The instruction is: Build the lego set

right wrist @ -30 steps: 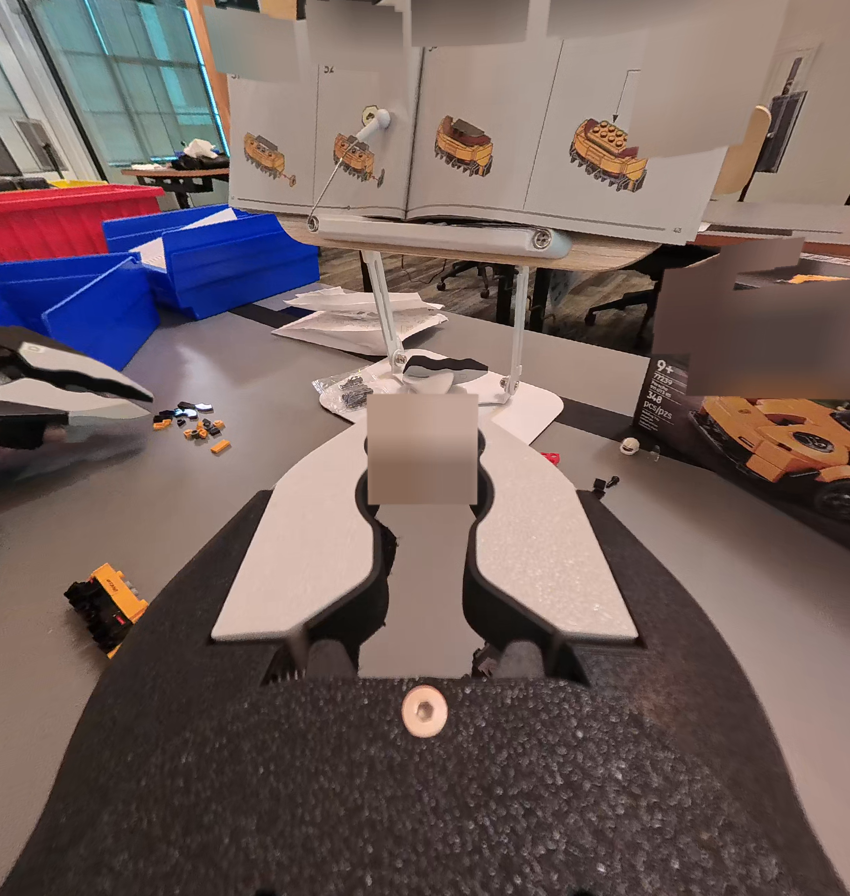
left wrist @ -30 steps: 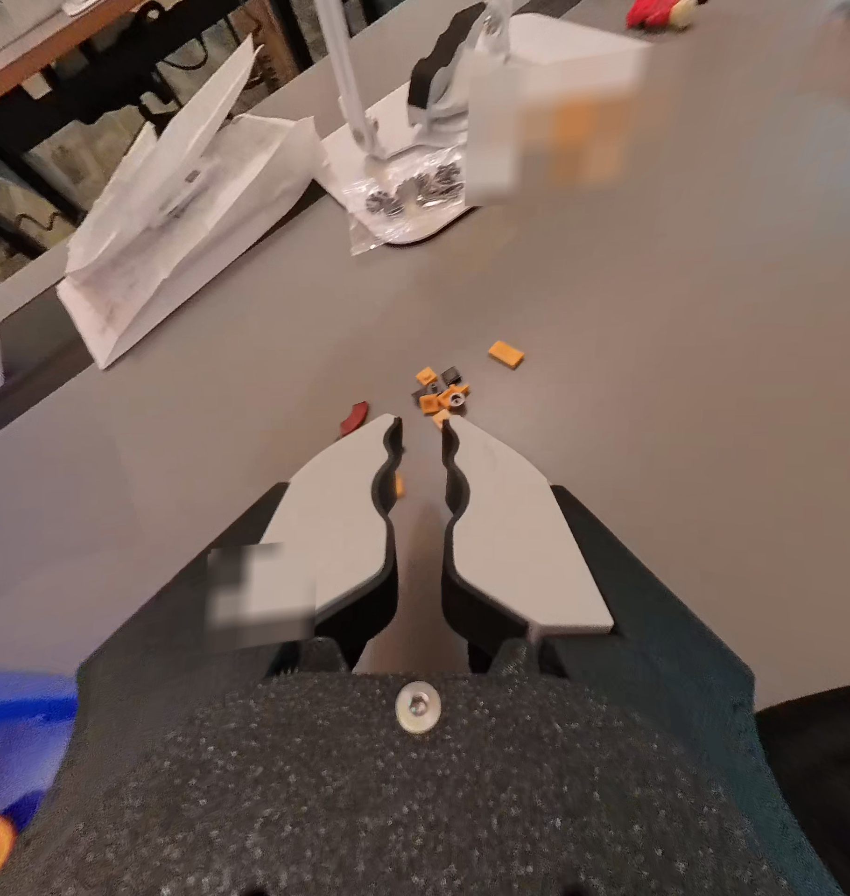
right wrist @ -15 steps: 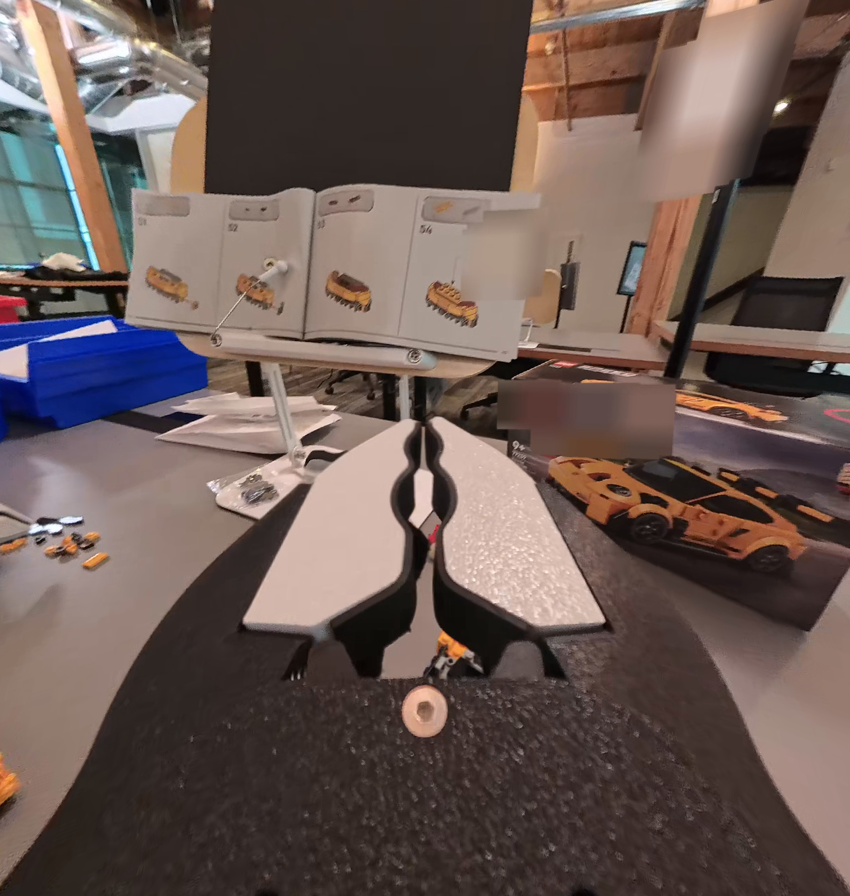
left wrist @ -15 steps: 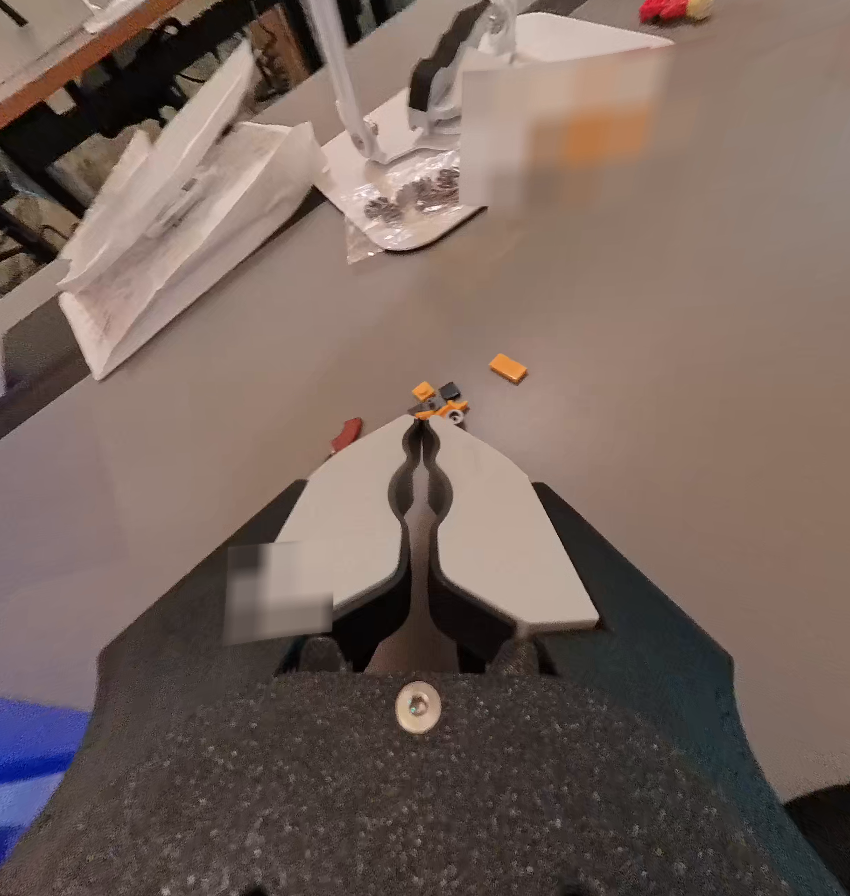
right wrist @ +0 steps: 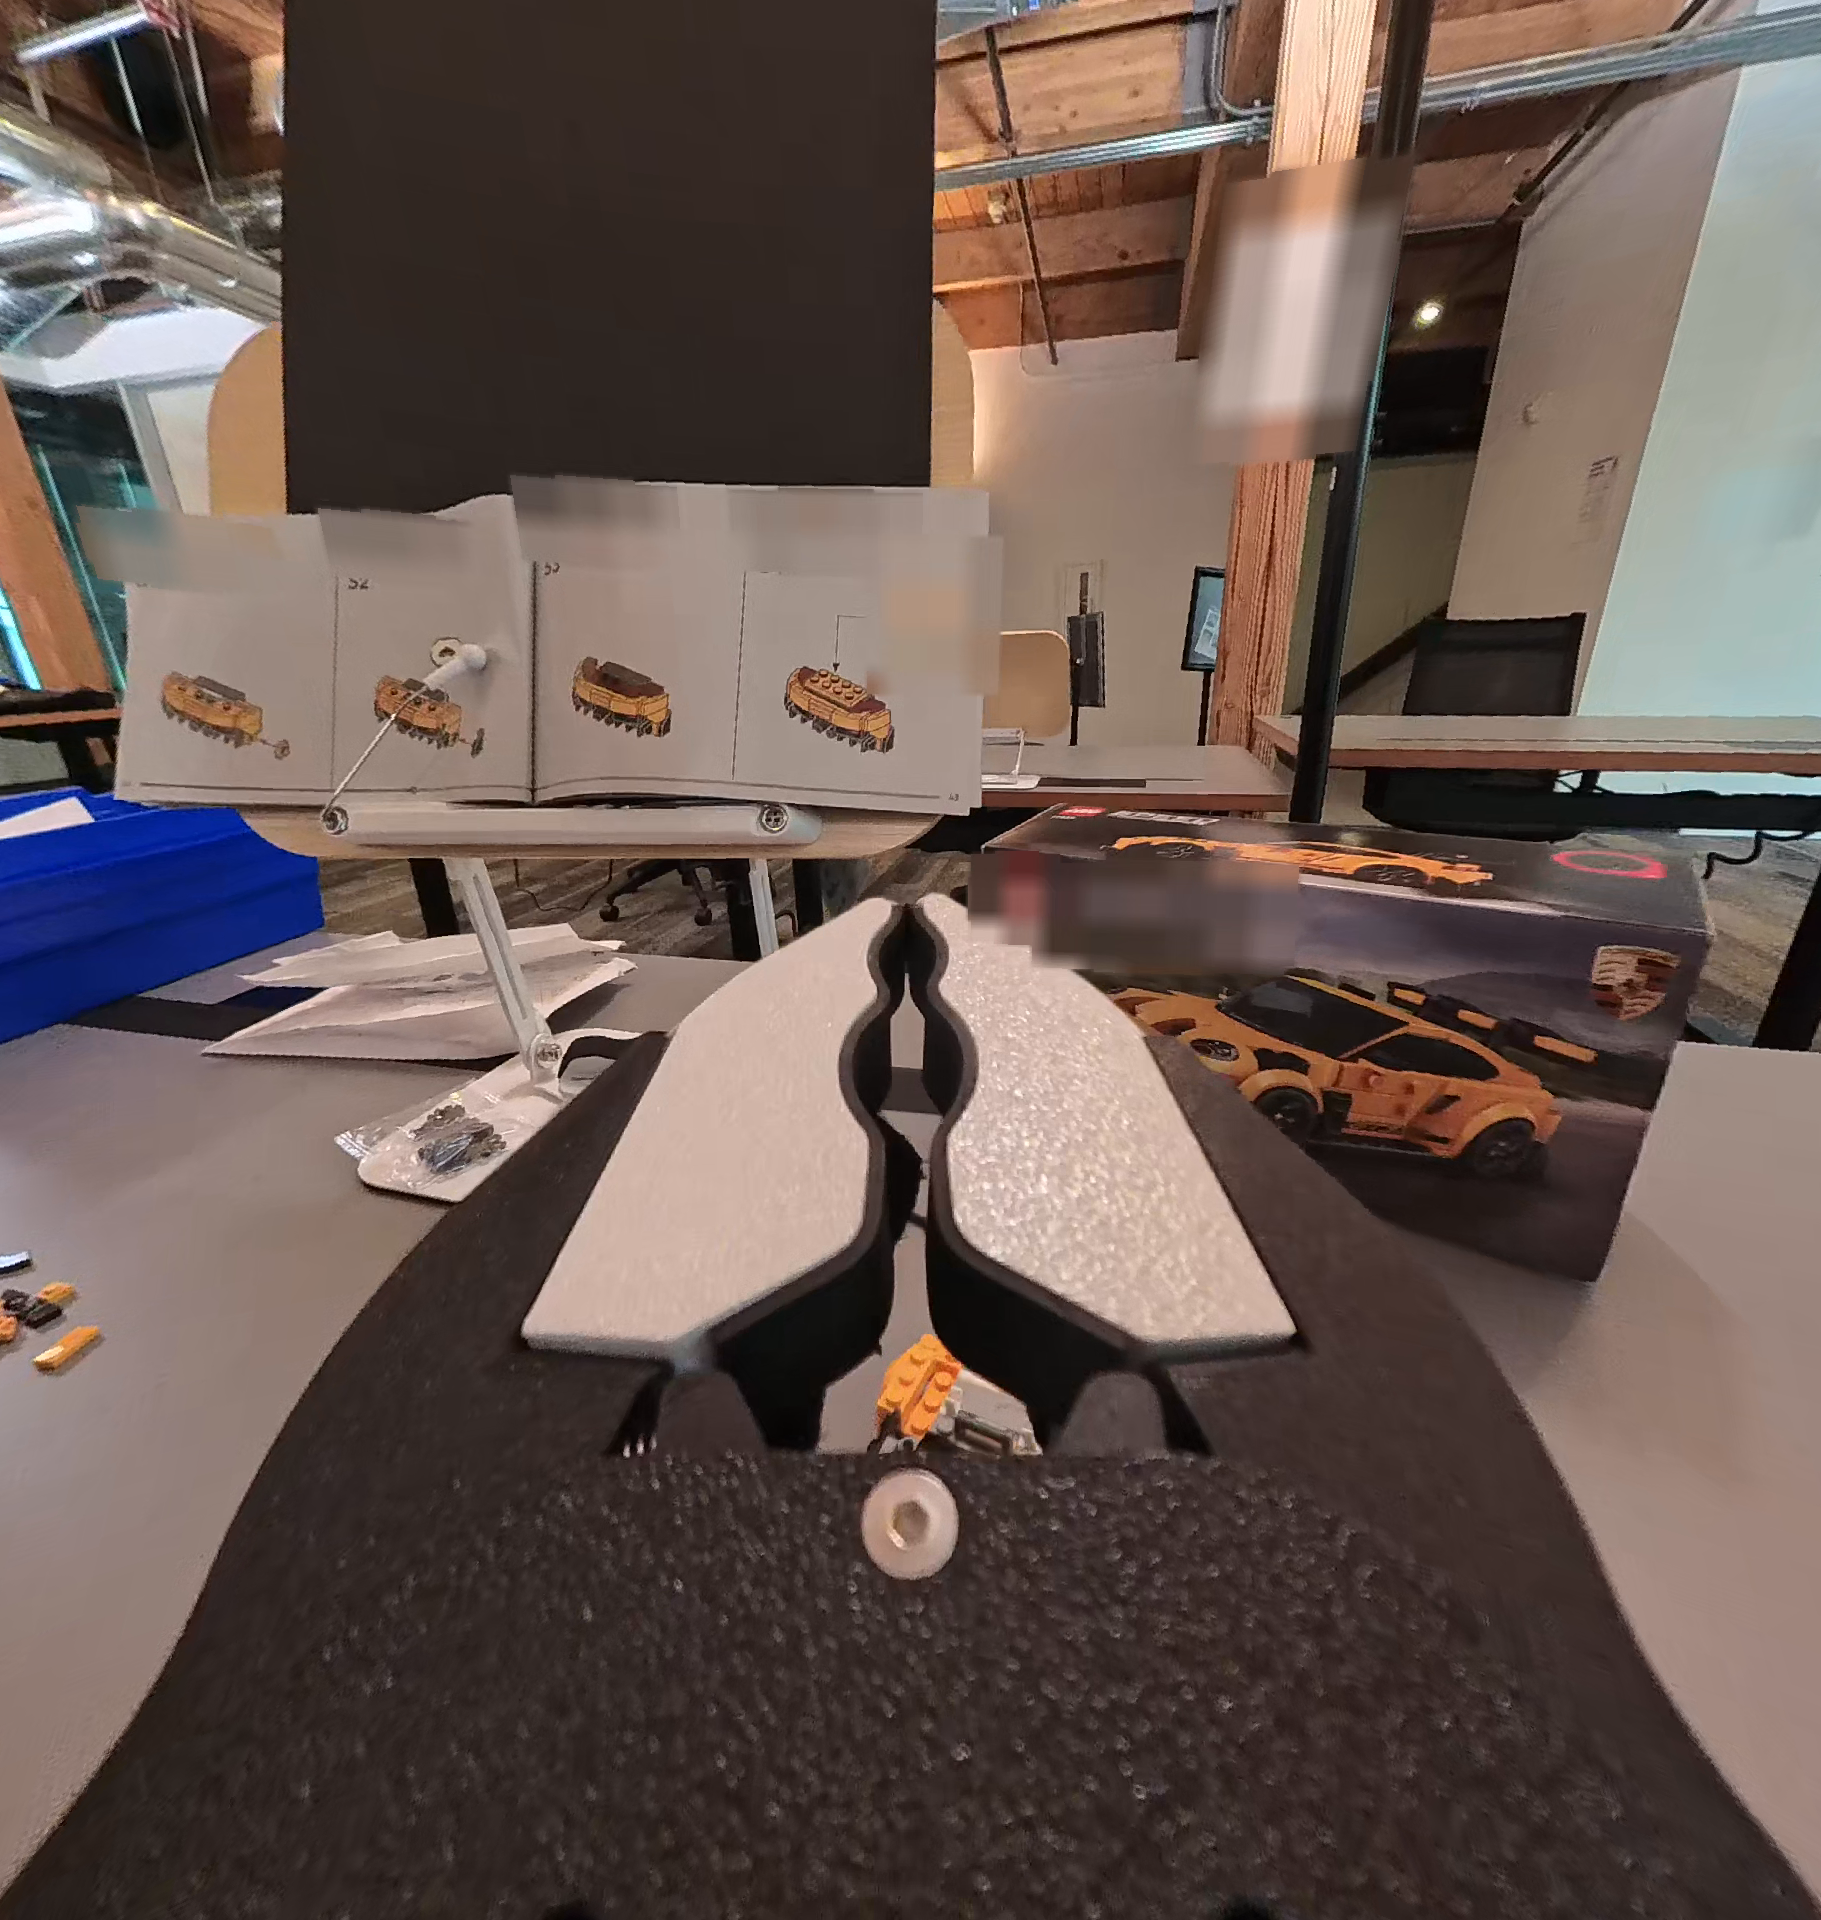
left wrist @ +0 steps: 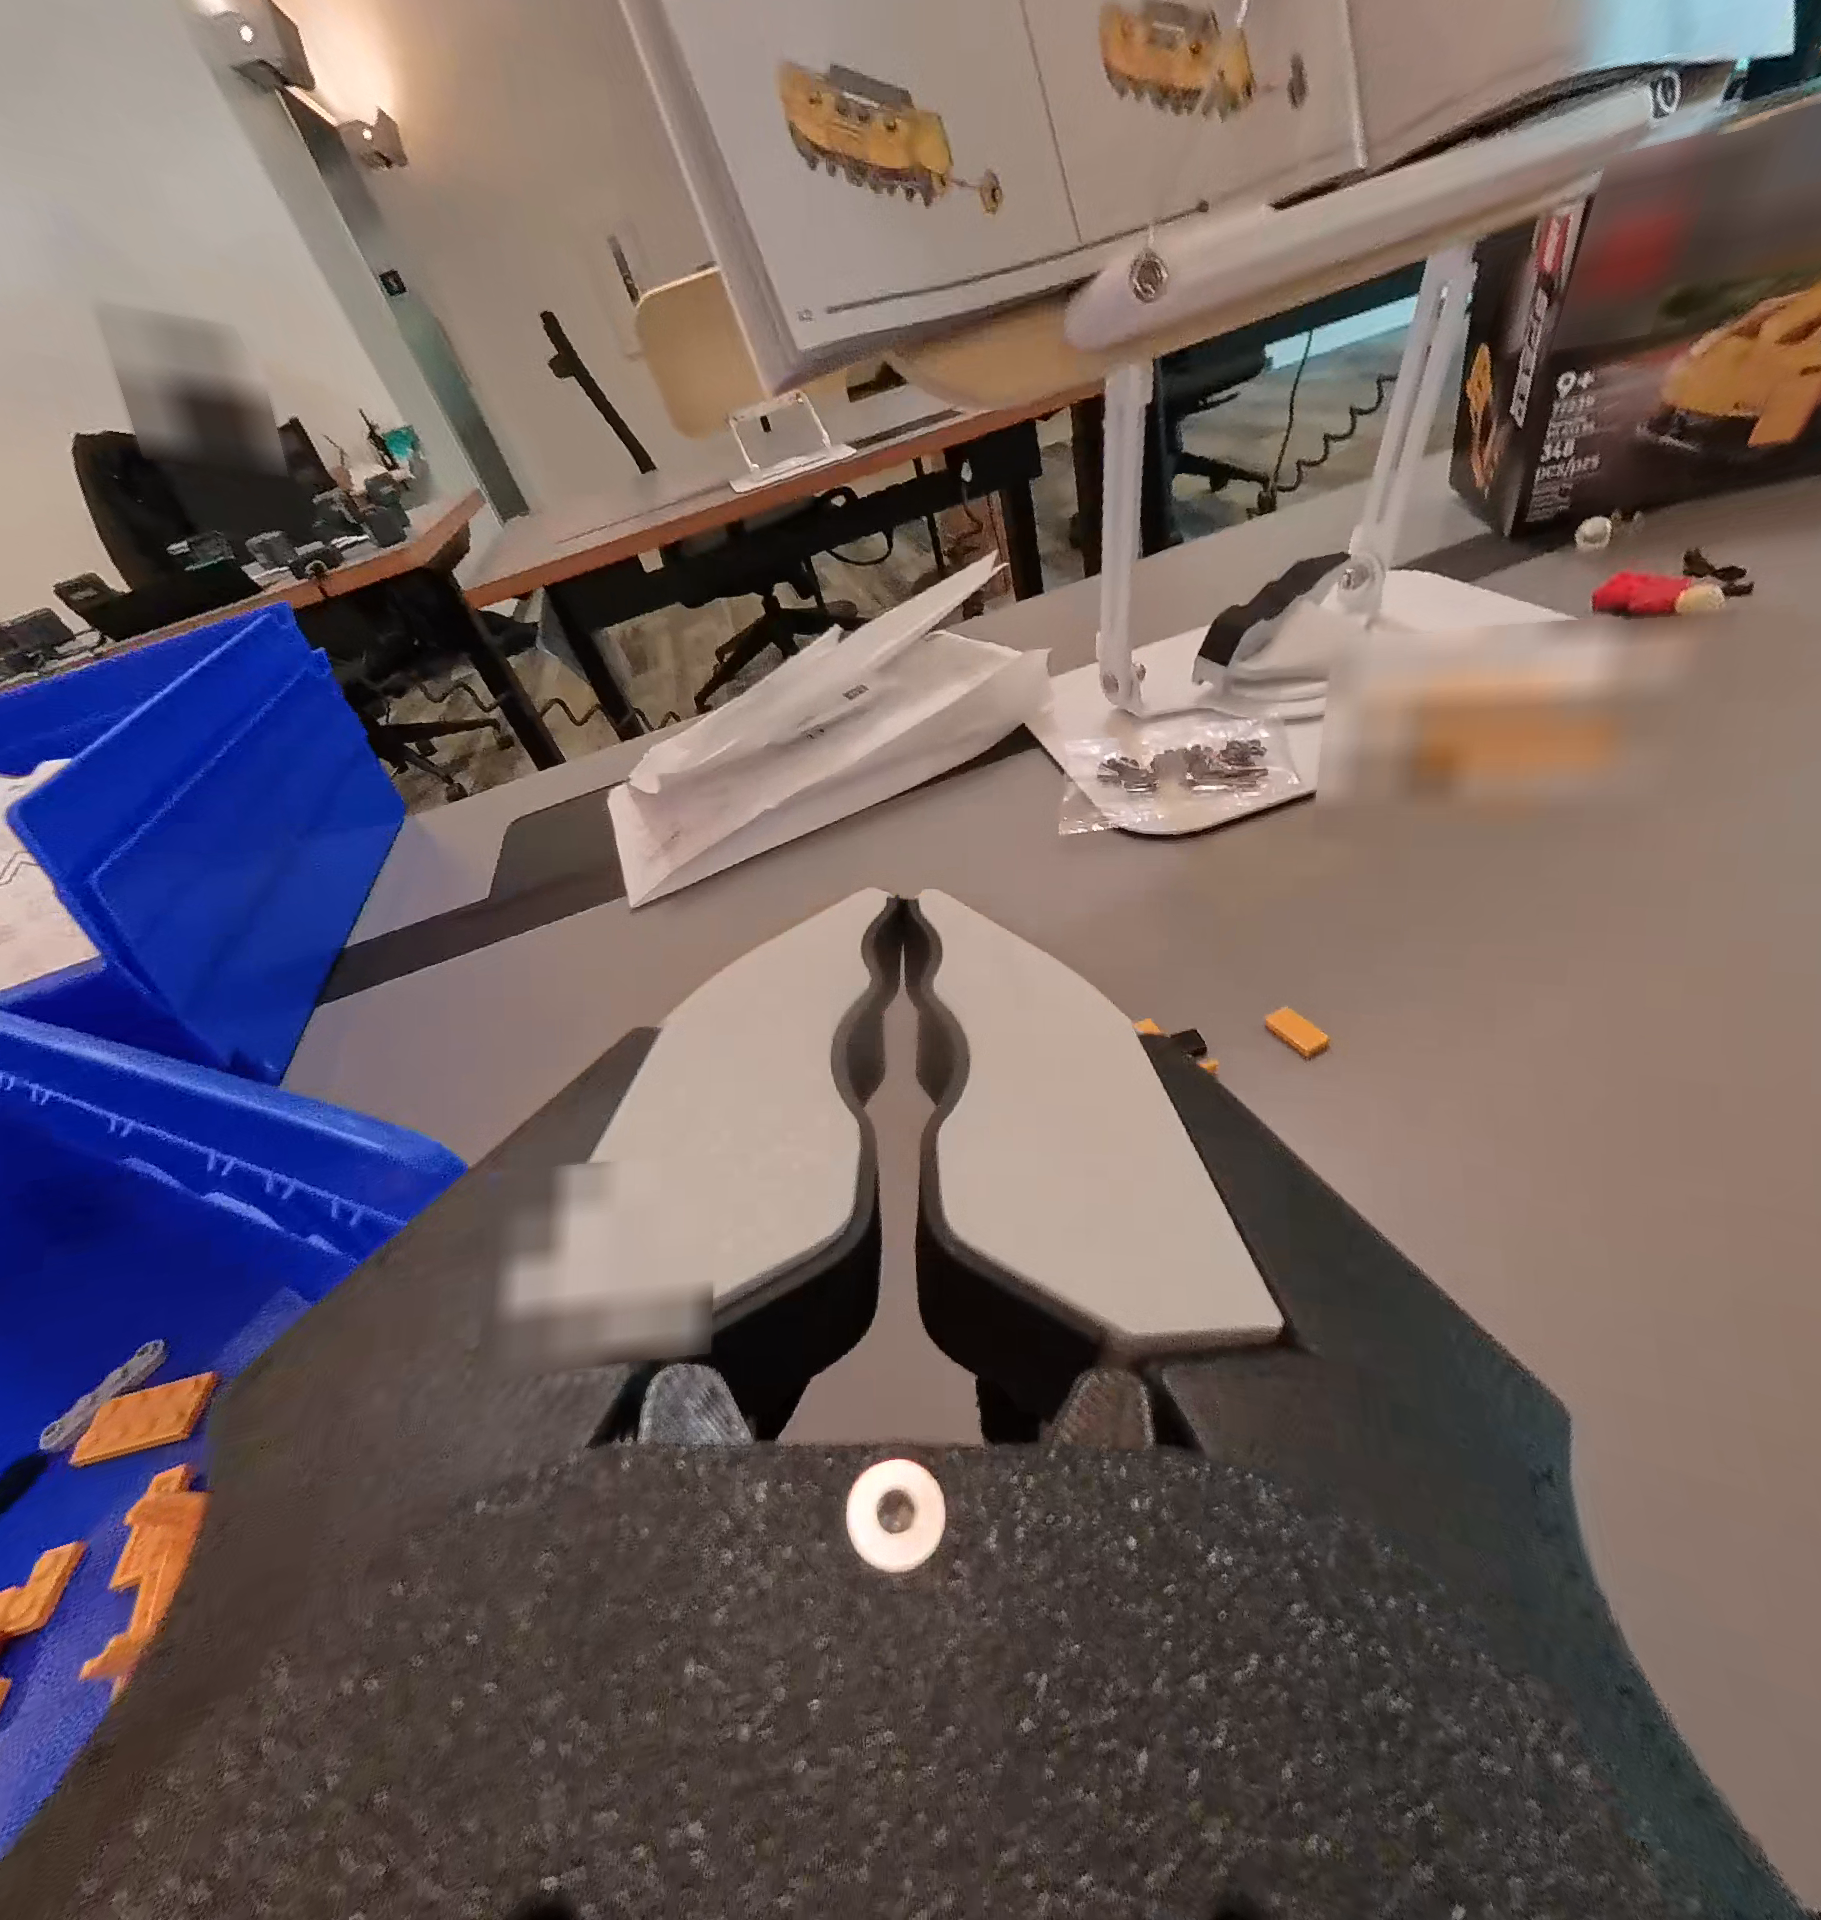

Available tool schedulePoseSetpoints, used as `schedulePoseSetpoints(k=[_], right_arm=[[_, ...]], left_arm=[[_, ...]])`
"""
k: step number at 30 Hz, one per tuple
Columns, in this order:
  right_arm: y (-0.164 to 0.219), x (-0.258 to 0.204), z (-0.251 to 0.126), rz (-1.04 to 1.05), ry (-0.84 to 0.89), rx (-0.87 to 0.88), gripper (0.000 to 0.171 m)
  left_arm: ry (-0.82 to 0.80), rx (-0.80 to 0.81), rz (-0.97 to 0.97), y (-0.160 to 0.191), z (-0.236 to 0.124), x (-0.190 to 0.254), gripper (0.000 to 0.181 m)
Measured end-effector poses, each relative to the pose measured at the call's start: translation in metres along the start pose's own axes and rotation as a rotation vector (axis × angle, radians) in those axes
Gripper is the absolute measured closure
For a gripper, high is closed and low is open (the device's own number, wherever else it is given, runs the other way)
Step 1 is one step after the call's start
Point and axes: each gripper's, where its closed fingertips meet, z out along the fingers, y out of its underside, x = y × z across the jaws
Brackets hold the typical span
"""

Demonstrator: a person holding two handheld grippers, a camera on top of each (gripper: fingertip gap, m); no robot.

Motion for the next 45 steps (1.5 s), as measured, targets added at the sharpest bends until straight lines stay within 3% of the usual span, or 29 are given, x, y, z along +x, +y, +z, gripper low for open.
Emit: schedulePoseSetpoints(k=[4,12,23,45], right_arm=[[0.003,-0.002,0.001,-0.007,-0.009,-0.009,0.171],[0.009,-0.008,0.003,-0.011,-0.044,-0.033,0.171],[0.015,-0.015,0.005,-0.011,-0.082,-0.064,0.171],[0.044,-0.042,0.009,-0.001,-0.234,-0.212,0.170]], left_arm=[[0.014,-0.009,-0.021,0.003,0.001,0.000,0.181],[0.256,-0.217,-0.031,0.042,0.014,0.044,0.178],[0.399,-0.472,-0.004,0.077,0.023,0.066,0.166],[0.432,-0.545,0.053,0.083,0.036,0.071,0.172]])
